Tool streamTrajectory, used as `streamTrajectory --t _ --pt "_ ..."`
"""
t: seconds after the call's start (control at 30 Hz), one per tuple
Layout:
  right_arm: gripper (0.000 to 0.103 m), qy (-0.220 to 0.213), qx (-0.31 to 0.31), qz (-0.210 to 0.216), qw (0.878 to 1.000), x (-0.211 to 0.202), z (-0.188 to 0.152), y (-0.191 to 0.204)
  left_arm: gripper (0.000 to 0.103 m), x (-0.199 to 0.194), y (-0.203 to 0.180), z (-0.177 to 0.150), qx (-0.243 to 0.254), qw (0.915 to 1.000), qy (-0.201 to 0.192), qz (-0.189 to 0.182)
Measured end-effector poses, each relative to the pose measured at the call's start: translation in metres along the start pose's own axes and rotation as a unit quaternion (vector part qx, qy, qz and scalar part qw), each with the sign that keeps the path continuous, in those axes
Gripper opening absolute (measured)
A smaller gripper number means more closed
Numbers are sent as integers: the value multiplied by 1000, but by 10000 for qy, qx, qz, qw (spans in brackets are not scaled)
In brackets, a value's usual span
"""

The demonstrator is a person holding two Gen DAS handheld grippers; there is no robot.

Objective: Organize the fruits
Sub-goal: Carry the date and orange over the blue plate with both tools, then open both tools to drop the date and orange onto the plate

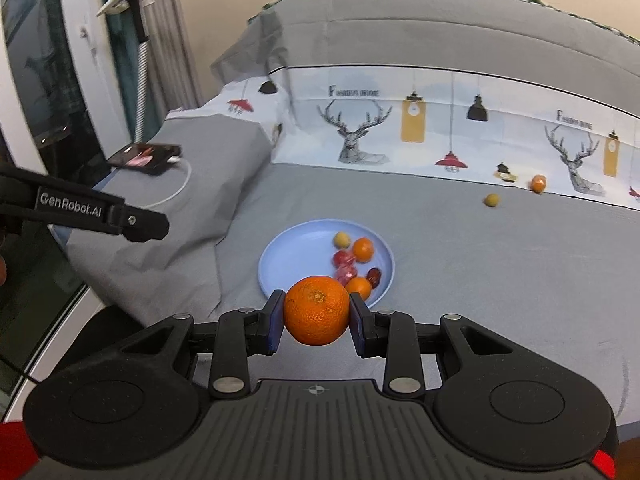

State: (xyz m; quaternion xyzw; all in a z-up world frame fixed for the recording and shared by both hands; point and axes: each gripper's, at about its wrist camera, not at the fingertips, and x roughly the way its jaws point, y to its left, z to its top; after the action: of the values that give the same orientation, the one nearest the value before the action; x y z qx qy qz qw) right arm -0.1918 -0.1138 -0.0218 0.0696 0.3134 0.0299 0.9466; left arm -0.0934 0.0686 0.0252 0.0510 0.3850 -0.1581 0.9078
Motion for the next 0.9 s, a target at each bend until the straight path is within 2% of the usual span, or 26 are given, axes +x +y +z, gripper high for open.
streamTrajectory --t 0.3,0.7,0.9 --pt "35 -15 40 -192 9998 38 19 -21 35 56 -12 31 131 9996 251 96" --pt "35 233 70 -338 9991 127 32 -32 35 153 -18 54 324 9964 777 143" --pt "35 438 46 -283 9986 168 32 -35 35 195 -19 58 432 9941 974 199"
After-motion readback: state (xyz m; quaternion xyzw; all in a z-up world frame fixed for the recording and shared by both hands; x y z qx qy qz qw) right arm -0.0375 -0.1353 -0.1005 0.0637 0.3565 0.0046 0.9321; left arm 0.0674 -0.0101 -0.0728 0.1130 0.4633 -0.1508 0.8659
